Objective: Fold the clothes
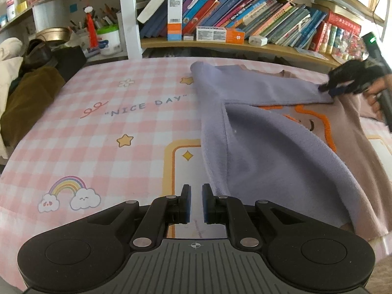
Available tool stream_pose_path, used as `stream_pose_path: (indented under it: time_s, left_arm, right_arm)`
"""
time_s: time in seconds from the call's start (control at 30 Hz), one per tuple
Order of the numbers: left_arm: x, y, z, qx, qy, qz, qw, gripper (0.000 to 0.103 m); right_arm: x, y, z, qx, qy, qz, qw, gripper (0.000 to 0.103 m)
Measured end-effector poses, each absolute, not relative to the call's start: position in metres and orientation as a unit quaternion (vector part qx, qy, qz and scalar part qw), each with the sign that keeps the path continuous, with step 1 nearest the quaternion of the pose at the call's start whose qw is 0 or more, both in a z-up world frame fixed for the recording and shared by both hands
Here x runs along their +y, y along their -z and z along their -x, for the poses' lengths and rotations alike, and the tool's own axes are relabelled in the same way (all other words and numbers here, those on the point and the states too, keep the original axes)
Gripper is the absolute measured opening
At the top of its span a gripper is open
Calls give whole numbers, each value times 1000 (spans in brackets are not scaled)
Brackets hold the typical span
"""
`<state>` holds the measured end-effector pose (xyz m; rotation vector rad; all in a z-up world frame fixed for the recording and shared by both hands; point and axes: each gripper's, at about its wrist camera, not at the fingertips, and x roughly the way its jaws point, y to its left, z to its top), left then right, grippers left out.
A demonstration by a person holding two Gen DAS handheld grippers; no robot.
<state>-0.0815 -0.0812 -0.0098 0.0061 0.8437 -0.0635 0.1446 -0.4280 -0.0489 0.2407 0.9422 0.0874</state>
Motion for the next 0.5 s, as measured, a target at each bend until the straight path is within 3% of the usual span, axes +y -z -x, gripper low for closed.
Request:
stream_pose_path:
  time_s: [0.07,0.1,0.5]
  left_arm:
    - [-76,8,84,408,34,-1,912,12]
    - [-73,8,85,408,35,0,912,12]
    - [-26,0,95,379,46,20,924,12]
  right_arm:
    - [-429,51,-144,448,-41,-122,885,27]
    - [-429,51,-144,446,-42,-125,885,5]
    - [-247,-75,-146,333,-273,-205,879,5]
